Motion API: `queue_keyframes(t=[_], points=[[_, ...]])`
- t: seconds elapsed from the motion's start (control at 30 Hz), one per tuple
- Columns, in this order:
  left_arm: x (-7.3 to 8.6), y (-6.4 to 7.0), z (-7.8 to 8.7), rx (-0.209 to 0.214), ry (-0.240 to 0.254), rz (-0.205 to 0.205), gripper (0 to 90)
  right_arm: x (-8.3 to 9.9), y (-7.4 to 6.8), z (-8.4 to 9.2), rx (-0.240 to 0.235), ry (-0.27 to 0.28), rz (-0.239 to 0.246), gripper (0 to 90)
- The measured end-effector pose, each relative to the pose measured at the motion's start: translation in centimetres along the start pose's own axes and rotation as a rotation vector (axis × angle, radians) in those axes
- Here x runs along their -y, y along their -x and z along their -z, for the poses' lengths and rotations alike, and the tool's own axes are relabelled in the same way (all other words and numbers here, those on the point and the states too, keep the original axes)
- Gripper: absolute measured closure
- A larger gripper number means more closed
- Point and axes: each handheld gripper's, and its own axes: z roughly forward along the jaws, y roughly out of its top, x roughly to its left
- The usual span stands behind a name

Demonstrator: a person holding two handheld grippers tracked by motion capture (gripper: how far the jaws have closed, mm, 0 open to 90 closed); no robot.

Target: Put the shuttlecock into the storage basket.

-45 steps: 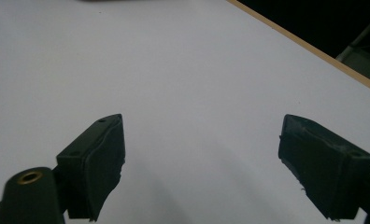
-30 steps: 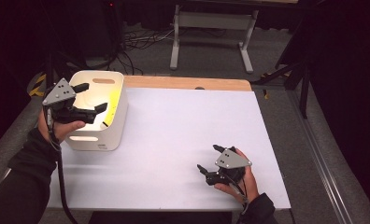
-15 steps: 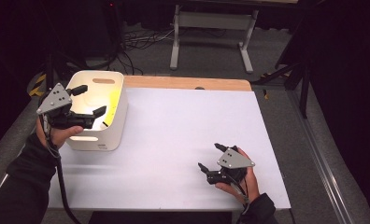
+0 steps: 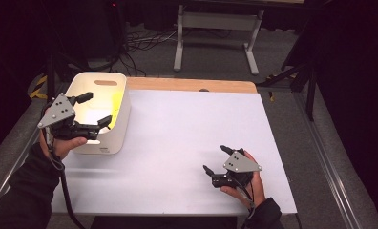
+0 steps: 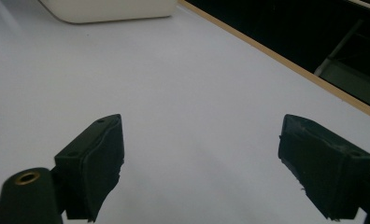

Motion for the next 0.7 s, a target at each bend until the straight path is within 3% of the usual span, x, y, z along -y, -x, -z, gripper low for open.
queue_keyframes(t=[0.7], points=[[0.5, 2.0, -0.1, 0.04, 0.025, -0.017, 9.5, -0.1, 0.0, 0.0, 0.003, 0.004, 0.001, 15.3]])
